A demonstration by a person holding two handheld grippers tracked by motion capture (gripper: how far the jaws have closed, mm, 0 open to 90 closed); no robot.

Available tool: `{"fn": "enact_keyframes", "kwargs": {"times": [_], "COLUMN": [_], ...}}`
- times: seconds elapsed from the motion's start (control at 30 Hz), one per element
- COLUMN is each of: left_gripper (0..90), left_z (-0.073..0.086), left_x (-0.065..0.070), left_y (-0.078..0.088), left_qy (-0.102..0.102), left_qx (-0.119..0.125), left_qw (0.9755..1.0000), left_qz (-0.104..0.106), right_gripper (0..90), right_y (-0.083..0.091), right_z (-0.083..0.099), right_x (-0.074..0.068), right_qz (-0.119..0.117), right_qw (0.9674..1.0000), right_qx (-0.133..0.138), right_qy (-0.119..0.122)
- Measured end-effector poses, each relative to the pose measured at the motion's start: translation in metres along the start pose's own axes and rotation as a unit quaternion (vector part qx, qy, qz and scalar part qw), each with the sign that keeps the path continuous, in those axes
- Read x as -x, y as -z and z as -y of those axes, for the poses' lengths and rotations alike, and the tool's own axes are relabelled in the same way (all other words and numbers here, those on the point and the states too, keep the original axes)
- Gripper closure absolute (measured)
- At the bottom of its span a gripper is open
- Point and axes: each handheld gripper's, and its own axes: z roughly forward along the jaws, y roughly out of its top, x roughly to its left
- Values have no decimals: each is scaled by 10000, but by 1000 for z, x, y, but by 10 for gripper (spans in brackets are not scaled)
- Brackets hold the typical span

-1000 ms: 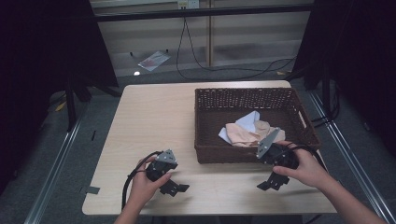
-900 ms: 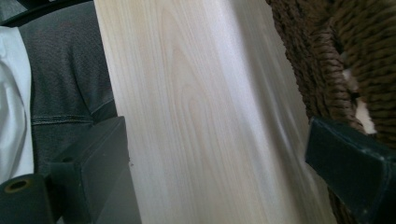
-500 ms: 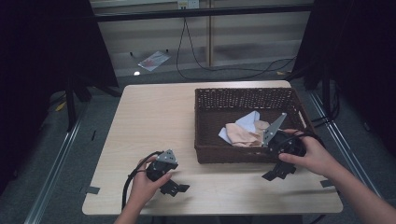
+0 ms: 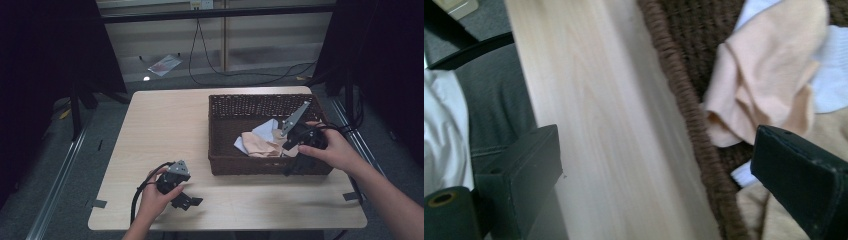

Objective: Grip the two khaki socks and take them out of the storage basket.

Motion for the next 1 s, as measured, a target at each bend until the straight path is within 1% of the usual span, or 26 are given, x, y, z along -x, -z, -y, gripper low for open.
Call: {"fn": "enact_keyframes", "kwargs": {"times": [0.07,0.13,0.17,0.2,0.23,0.27,0.3,0.33,0.4,0.43,0.53,0.63,0.67,0.7,0.73,0.77,0.87,0.9,1.0], "left_gripper": [28,28,28,28,28,28,28,28,28,28,28,28,28,28,28,28,28,28,28], "left_z": [0,1,0,0,0,0,1,1,1,1,1,1,1,1,1,1,0,1,1], "left_x": [0,0,0,0,0,0,1,0,1,0,0,0,0,0,0,0,0,-1,-1], "left_y": [0,-2,-1,-1,0,0,-2,-2,-2,-2,-1,0,-1,0,-1,-1,0,-1,-1], "left_qy": [10,56,20,20,11,11,93,60,94,42,46,43,45,42,40,18,3,30,31], "left_qx": [20,128,65,65,30,30,157,128,157,118,88,74,82,71,113,78,43,87,87], "left_qw": [10000,9999,10000,10000,10000,10000,9998,9999,9998,9999,10000,10000,10000,10000,9999,10000,10000,9999,9999], "left_qz": [-4,20,18,18,4,4,22,6,15,18,9,12,6,10,8,8,13,75,74], "right_gripper": [60,59,59,59,58,58,58,57,58,59,59,59,57,56,55,55,52,52,50], "right_y": [-1,-2,-2,-2,-3,-3,-5,-6,-8,-9,-12,-14,-16,-18,-19,-21,-25,-27,-33], "right_z": [-2,-4,-5,-5,-7,-7,-9,-9,-11,-12,-15,-17,-19,-19,-19,-20,-21,-21,-23], "right_x": [5,11,13,13,19,19,23,26,30,32,37,41,45,47,49,50,53,54,60], "right_qz": [-3,72,75,75,62,62,112,131,167,198,256,307,323,345,383,396,441,450,495], "right_qw": [9999,9998,9997,9997,9995,9995,9992,9991,9988,9985,9979,9975,9971,9971,9969,9964,9961,9959,9952], "right_qx": [1,19,28,28,77,77,43,19,36,19,0,-48,-69,-113,-133,-150,-187,-200,-220], "right_qy": [-106,-174,-234,-234,-310,-310,-383,-399,-469,-507,-598,-641,-680,-667,-672,-732,-741,-755,-818]}}
